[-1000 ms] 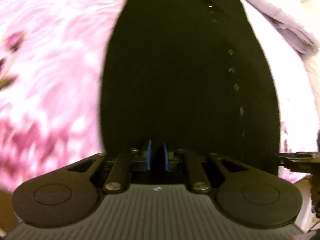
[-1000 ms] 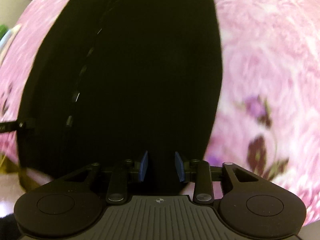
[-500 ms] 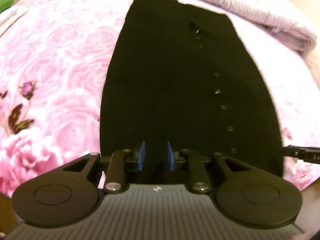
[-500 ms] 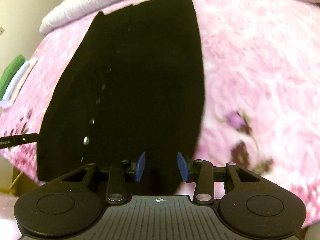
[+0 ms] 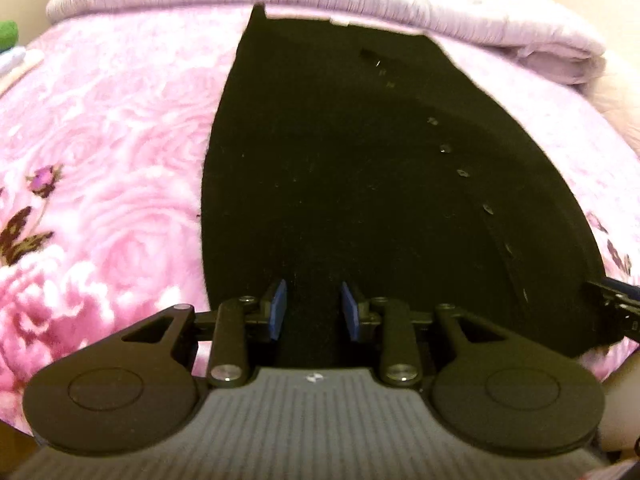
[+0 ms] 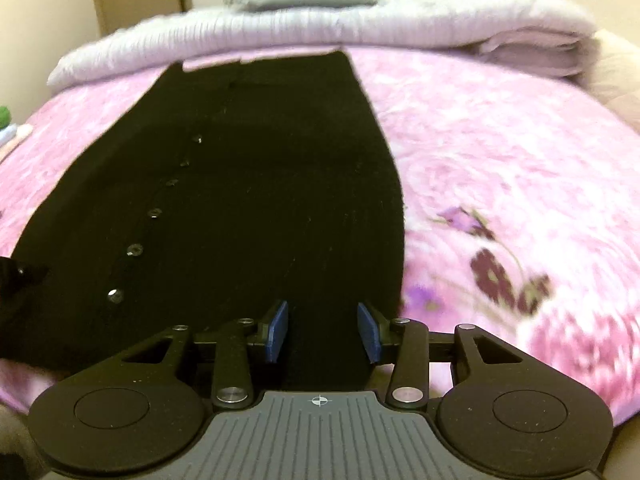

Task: Fold clothes
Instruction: 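Open both grippers and pull them back from the folded cardigan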

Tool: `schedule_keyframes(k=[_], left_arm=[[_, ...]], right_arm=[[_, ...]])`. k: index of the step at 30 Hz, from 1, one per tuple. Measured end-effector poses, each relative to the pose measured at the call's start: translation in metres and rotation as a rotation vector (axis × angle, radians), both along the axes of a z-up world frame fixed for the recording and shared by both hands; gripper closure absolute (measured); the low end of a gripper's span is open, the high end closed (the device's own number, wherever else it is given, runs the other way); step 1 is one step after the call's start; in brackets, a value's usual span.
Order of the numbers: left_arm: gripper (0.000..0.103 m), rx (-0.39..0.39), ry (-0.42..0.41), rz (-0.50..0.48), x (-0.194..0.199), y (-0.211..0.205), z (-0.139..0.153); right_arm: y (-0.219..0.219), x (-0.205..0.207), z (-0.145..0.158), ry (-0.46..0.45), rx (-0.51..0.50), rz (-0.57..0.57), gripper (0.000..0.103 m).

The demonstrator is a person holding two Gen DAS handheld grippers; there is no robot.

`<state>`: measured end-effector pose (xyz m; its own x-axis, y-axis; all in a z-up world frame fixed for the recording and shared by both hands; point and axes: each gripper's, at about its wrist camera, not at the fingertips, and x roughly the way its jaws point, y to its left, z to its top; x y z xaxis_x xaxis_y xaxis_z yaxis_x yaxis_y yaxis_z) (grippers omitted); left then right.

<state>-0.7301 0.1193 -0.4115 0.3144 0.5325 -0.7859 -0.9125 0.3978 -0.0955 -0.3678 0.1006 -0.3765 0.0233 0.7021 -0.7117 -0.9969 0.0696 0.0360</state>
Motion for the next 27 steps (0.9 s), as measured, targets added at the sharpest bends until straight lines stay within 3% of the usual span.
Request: schedule_keyframes(k=[2, 5, 7, 10, 14, 19, 27], left_arm=[[0.076, 0.026, 0.025, 0.013, -0.007, -0.012, -0.001], [0.074, 0.044, 0.081, 0.006, -0.003, -0.038, 0.017], [0.072, 0.074, 0.059, -0.022, -0.003, -0.057, 0.033], [0.072, 0.106, 0.078, -0.006, -0.008, -0.089, 0.053], [0.066, 0.152, 0.097, -0.008, -0.008, -0.127, 0.063], [0.066, 0.147, 0.110, -0.001, -0.014, -0.157, 0.068], [0.066, 0.173, 0.084, -0.018, -0.020, -0.191, 0.074]], right_arm=[[-0.018, -0.009, -0.003, -0.010, 0.029, -0.006, 0.050], [-0.038, -0.019, 0.014, -0.032, -0.014, -0.032, 0.049], [-0.059, -0.016, 0.034, 0.058, 0.047, -0.034, 0.041], [-0.081, -0.013, 0.051, 0.164, 0.135, -0.073, 0.039], [-0.106, -0.020, 0.064, 0.200, 0.116, -0.041, 0.039], [-0.122, -0.036, 0.065, 0.141, 0.146, 0.007, 0.039], [-0.162, -0.044, 0.070, 0.152, 0.147, 0.019, 0.039]])
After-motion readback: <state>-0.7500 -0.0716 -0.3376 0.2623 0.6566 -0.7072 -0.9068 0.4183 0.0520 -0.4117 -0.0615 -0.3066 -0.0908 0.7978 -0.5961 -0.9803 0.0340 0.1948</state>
